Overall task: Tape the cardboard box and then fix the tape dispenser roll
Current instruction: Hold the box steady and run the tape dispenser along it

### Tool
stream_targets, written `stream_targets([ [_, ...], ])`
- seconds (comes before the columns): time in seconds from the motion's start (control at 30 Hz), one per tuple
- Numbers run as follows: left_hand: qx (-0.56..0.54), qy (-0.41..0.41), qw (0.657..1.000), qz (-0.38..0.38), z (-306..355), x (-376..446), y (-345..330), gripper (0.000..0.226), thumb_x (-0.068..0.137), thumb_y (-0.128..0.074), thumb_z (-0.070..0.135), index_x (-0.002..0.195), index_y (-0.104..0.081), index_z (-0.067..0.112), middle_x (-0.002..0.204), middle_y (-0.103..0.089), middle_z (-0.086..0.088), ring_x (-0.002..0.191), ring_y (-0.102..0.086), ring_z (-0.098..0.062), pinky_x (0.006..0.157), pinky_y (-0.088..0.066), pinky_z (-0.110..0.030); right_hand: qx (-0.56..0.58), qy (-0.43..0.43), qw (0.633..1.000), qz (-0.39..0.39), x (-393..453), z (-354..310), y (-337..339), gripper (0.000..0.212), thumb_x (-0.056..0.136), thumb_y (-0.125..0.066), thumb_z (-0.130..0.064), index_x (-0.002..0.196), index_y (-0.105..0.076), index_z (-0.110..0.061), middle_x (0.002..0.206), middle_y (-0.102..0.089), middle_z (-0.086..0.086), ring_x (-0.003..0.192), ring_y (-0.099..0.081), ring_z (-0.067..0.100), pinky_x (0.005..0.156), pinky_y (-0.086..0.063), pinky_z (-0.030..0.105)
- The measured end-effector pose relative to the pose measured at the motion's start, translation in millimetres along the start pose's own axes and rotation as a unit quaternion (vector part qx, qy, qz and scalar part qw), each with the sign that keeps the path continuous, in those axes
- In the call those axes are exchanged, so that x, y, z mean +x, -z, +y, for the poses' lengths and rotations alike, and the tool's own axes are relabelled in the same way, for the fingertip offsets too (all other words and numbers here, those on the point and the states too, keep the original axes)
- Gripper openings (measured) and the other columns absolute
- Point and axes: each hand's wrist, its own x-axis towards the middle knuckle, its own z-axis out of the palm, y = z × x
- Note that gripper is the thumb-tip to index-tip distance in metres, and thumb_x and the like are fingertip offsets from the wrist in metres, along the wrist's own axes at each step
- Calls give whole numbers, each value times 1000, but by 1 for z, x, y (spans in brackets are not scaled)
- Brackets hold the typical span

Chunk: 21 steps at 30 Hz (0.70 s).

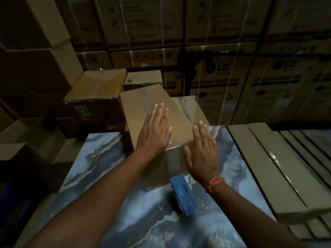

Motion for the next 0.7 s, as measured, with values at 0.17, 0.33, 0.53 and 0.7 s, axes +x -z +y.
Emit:
stream_targets([
  [0.17, -39, 17, 993, -110, -9, -1, -25, 64, 103, -40, 42, 158, -28, 10, 170, -20, -15, 158, -13, -32, 127, -21, -49, 22, -47, 998, -25, -43, 2, -14, 58, 94, -52, -35, 145, -44, -8, 150, -45, 15, 137, -44, 30, 112, -37, 43],
  [0.33, -75, 47, 960, -266, -25, 10, -48, 71, 101, -37, 56, 160, -24, 17, 172, -11, -13, 159, -6, -32, 128, -12, -51, 125, -115, 981, -89, -79, 19, -44, 39, 92, -54, -32, 123, -56, -8, 113, -61, 8, 107, -58, 27, 93, -45, 35],
  [0.53, -42, 64, 954, -290, -23, 22, -52, 78, 98, -29, 69, 162, -9, 31, 174, 0, -4, 160, 1, -28, 128, -2, -54, 250, -270, 902, -224, -112, 38, -67, 35, 88, -64, -45, 108, -53, -19, 91, -61, -3, 81, -59, 15, 71, -49, 27],
  [0.7, -34, 75, 952, -297, -22, 30, -56, 80, 96, -25, 73, 162, -5, 33, 174, 3, -3, 160, 3, -30, 127, -2, -58, 318, -303, 865, -244, -123, 42, -72, 41, 84, -70, -42, 110, -48, -18, 79, -59, -4, 68, -58, 8, 60, -45, 14],
])
